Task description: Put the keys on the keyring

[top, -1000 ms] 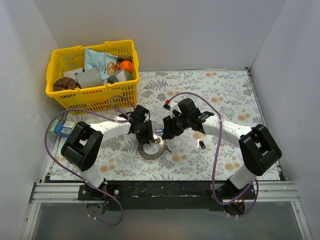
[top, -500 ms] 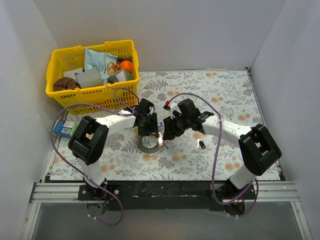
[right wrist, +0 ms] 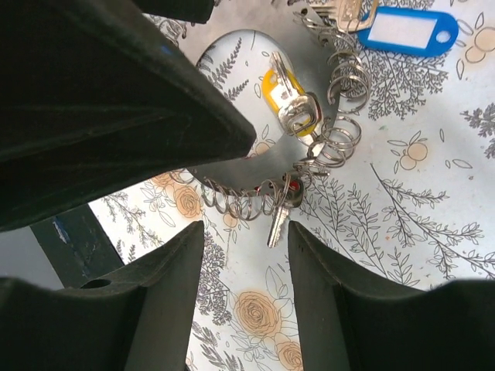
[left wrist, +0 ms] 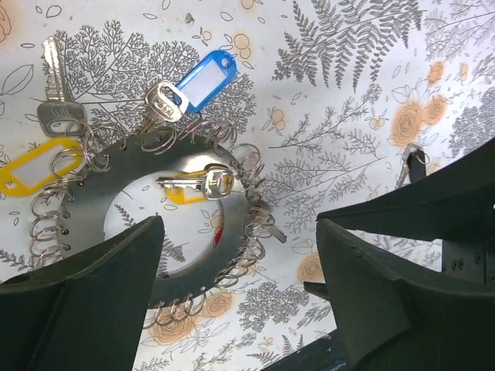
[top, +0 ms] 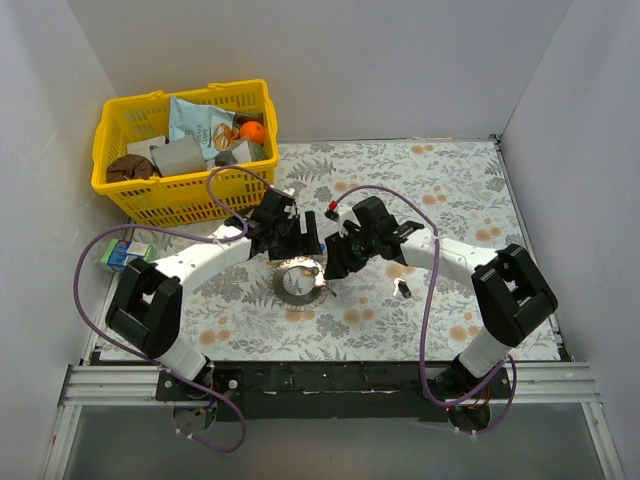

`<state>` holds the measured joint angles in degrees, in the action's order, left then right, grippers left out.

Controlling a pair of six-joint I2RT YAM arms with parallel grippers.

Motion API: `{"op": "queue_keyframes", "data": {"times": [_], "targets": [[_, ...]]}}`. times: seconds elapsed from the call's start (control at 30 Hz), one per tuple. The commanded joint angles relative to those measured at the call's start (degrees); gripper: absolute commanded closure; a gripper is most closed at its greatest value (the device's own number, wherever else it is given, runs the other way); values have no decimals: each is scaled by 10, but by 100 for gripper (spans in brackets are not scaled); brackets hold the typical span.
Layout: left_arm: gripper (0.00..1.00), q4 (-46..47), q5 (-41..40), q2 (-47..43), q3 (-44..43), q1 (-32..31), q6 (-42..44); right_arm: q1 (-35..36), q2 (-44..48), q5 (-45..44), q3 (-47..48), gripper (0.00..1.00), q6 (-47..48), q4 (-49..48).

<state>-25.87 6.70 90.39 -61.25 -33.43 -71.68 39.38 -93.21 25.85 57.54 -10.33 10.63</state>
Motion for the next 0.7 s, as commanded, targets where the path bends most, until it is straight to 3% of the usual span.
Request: {"op": "queue_keyframes", "data": {"times": [0.0,0.3,0.67], "targets": [[20,4,24,-40,24,21,-14,-2,-1,11,32,44,5,1],[18,56,182,-101,99,144,-49,-1,-20,5,41,46,5,5],[17,60,185,-97,116,151,-50,-1,-43,28,52,56,3,11]]}}
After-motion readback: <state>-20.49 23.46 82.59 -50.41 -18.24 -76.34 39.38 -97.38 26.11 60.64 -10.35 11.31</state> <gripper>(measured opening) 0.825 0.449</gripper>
